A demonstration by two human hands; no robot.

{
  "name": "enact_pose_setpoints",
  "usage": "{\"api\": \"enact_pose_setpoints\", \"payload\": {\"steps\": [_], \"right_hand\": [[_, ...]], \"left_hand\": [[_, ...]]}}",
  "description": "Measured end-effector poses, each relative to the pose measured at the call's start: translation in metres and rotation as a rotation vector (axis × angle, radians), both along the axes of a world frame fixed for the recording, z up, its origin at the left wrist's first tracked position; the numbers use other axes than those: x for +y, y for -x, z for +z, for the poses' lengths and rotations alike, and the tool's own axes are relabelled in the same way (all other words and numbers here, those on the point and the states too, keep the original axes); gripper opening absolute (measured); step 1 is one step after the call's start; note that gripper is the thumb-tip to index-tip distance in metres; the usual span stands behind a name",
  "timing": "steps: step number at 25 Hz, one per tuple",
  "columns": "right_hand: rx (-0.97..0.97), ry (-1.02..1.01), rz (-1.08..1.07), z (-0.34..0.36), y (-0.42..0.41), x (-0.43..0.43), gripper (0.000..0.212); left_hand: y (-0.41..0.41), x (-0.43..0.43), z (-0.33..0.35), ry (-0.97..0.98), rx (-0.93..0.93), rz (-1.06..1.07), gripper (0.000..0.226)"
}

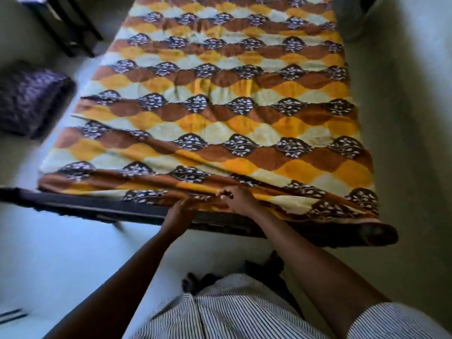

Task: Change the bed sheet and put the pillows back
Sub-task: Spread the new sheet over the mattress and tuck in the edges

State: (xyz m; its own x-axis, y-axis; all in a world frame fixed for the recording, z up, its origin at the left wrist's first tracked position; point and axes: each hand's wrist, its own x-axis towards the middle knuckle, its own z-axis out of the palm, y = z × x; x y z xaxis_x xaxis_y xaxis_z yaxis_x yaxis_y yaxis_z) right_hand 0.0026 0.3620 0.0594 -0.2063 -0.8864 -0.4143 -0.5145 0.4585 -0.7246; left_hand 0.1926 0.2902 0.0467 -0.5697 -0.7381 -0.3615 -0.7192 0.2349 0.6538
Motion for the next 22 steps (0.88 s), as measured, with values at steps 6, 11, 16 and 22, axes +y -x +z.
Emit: {"api": "enact_pose_setpoints", "payload": {"steps": [6,11,16,22], "right_hand": [[0.003,0.027,0.14,0.007,-0.138,-0.108,0.022],[-0.004,0.026,0.208,-0.002,-0.202,-0.184,0.021],[0.054,0.007,0.243,-0.037,-0.249,-0.263,0.03],[0.153,-0.185,0.266,-0.094,-0.29,-0.323,0.045]], "left_hand": [[-0.163,-0.072,0.007,0.105,-0.034,0.223,0.03],[-0.243,-0.151,0.0,0.112,-0.152,0.295,0.029],[-0.286,-0.239,-0.017,0.245,-0.355,0.136,0.041],[-0.293,-0.321,-0.044,0.243,-0.426,-0.135,0.051]]}}
